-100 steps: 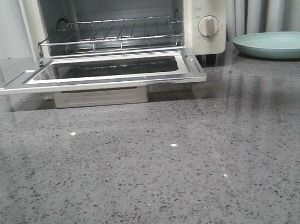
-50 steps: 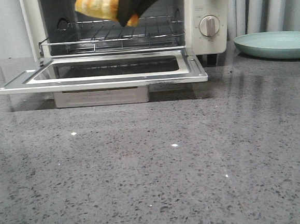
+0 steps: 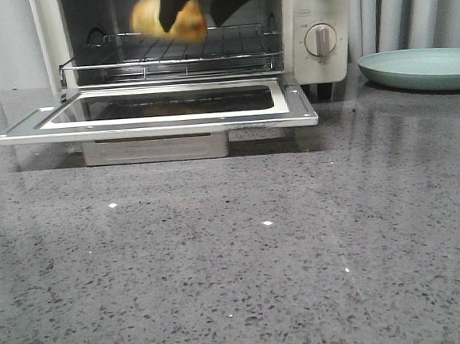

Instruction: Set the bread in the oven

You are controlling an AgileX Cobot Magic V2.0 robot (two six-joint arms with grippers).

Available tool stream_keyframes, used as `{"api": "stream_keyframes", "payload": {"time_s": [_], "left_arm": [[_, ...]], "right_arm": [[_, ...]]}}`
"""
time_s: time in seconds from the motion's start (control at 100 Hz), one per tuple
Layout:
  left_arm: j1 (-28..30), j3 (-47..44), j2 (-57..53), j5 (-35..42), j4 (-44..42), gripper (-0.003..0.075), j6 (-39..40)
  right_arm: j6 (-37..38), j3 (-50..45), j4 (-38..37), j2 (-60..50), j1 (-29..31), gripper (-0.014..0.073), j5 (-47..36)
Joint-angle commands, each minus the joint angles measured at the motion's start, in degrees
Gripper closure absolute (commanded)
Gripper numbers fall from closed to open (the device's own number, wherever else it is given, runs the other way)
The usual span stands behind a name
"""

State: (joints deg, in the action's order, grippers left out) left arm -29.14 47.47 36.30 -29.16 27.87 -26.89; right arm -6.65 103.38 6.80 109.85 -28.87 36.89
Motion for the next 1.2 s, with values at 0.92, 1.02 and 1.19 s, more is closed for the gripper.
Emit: {"api": "stream_keyframes", "payload": {"time_s": [0.92,1.02,1.19], "left_arm": [[3.4,-14.1,-32.3,-4.3,-30.0,0.0741,22.8],[3.4,-16.0,-32.3,-4.3,-30.0,0.0741,22.8],[3.4,-16.9,-32.3,-4.2,-30.0,0.0741,22.8]], "right_arm": [[-0.6,-61.3,-6.2,-74.3,-11.8,0.0641,-17.5],[-0.6,-68.2,-8.0,-88.8,-9.3,0.0641,-20.1],[-0.6,-76.1,-10.2,-105.4,-4.8,0.0641,-15.0]]}}
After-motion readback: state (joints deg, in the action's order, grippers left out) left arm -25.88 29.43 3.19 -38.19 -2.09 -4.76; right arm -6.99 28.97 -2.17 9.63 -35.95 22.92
